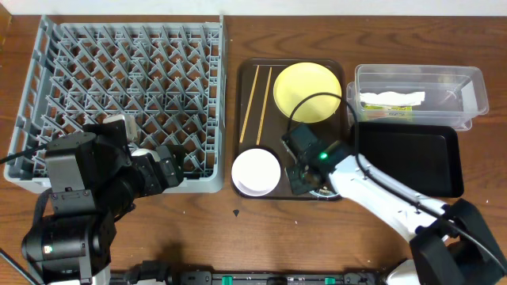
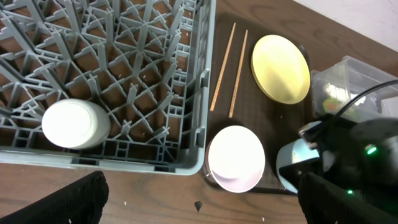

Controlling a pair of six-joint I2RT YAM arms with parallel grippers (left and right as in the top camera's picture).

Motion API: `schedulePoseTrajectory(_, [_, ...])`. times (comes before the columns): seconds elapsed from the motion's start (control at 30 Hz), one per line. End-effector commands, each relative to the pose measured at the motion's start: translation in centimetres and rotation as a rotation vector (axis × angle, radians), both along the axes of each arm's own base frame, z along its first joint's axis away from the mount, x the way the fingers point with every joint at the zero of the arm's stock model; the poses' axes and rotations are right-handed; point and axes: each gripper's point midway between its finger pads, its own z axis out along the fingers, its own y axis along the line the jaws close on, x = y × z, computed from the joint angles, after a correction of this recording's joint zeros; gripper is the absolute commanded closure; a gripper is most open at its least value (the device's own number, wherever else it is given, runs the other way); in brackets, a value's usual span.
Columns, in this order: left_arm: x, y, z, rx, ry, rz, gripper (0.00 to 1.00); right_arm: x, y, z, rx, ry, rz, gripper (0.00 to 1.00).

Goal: Sort waste into correct bins and load items into the dishwasher
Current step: 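Grasp the light-blue rice bowl rim with the right gripper, then tip the rice from the blue bowl onto the black tray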

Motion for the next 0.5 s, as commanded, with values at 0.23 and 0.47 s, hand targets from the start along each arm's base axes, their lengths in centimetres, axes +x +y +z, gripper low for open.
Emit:
schedulePoseTrajectory(0.23, [0.0,-0.2,0.8,0.000,-0.025,-0.014,0.02,2.3,-1.2,8.1,0.605,0.180,-0.146,0.99])
schedulePoseTrajectory(0.47, [0.0,-0.2,0.8,0.000,-0.025,-0.014,0.02,4.6,-7.1,11.2,0.858,0.122,-0.238,0.99])
